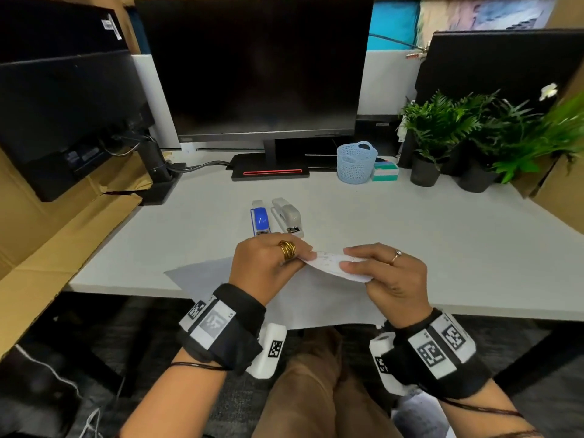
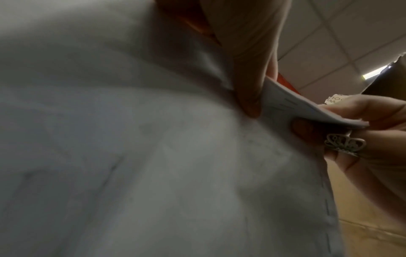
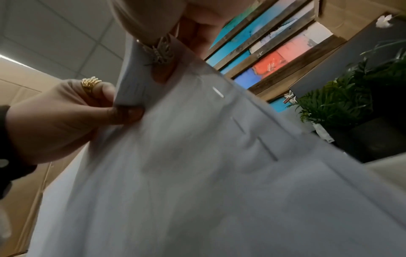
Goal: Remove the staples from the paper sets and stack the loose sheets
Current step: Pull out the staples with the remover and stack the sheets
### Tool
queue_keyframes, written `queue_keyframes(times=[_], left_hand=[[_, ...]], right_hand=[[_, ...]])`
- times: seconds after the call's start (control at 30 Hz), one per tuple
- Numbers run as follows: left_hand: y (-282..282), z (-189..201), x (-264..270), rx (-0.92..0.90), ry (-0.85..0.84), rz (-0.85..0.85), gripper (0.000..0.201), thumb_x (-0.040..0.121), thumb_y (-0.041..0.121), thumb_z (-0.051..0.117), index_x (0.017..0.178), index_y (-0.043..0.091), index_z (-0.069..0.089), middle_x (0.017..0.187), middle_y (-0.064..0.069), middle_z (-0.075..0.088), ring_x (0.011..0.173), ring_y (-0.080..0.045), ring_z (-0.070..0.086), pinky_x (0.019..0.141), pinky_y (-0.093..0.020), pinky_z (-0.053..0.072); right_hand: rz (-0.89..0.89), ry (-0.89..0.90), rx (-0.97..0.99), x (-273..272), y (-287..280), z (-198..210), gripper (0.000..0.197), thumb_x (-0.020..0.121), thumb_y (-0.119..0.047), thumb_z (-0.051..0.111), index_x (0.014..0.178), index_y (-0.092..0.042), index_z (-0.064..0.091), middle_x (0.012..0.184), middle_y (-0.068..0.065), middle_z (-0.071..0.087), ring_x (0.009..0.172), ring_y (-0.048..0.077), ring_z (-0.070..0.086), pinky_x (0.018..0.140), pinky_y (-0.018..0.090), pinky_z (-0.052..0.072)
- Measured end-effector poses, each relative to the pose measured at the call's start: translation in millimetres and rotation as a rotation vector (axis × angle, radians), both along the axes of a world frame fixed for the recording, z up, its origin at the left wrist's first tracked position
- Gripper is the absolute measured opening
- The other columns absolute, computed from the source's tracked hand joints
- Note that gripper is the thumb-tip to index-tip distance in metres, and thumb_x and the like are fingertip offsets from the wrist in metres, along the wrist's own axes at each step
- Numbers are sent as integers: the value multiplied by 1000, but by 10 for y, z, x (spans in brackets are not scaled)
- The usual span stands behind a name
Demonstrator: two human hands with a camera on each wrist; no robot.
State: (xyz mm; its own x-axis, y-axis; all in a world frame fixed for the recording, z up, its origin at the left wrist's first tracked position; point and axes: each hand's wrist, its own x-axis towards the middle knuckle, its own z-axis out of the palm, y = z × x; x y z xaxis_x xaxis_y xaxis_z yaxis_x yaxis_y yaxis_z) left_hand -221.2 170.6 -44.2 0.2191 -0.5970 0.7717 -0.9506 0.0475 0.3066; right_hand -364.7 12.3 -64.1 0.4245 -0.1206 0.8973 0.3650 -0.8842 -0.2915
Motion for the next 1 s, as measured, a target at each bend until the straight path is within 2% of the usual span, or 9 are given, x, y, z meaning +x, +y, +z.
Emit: queue_keyframes(times=[0.23,0.3,0.53,0.7,0.77,0.83,0.9,0.93,1.0], left_hand=[[-39,-101,-42,-103,-96,-21,22,82,24,65,71,6,74,83,-4,73,76,-11,65,66,-29,53],[-57,-82,-68,-96,-126,-2,22,82,23,64,73,6,73,81,-2,73,76,-9,61,66,-24,49],[-33,-99,-105,-40,-50,78,18,81,26,65,82,11,75,82,3,72,77,-7,58,73,-4,36],[-37,-123,-123,-31,-64,78,21,81,29,62,85,13,74,80,3,72,73,-7,55,65,-13,39],[-43,-129,-120,-45,-102,62,20,82,28,63,82,12,75,81,3,72,72,-8,56,64,-15,40],[-73,-130,-128,-85,-137,18,18,83,26,63,79,12,74,82,1,72,73,-9,59,65,-19,44],[-124,-116,-167,-122,-93,-69,9,84,22,63,81,17,70,82,0,72,76,-9,62,66,-23,50],[-157,-101,-204,-109,-37,-106,3,84,22,64,85,22,66,82,2,71,77,-8,63,68,-24,51],[-248,-84,-296,-5,99,-102,5,83,30,61,88,28,60,81,10,68,75,-4,62,68,-20,49]], right_hand=[[-44,-20,-68,-114,-58,-103,38,74,9,45,87,-9,74,96,10,69,87,16,63,78,15,50],[-47,-32,-61,-111,-64,-106,39,74,10,45,93,-14,69,97,10,69,88,16,63,77,16,50],[-46,-28,-61,-101,-69,-151,38,75,10,44,94,-13,67,99,9,68,88,16,62,79,15,49],[-45,-17,-14,-115,-39,-153,36,71,12,44,81,-5,74,98,8,66,87,16,62,77,17,50],[-50,1,64,-129,4,-111,36,67,12,45,81,-4,74,95,9,68,89,13,62,78,15,49],[-47,115,268,-153,41,-10,40,69,10,54,97,-15,67,101,0,67,92,7,63,79,17,50],[7,327,469,-205,12,65,58,71,3,74,114,-30,52,109,-10,63,94,4,63,79,18,50],[48,446,522,-247,-40,71,60,71,-1,78,117,-30,51,110,-10,63,98,3,62,81,16,48],[101,626,616,-363,-179,21,40,76,-1,74,110,-21,64,104,-6,69,100,3,63,86,18,47]])
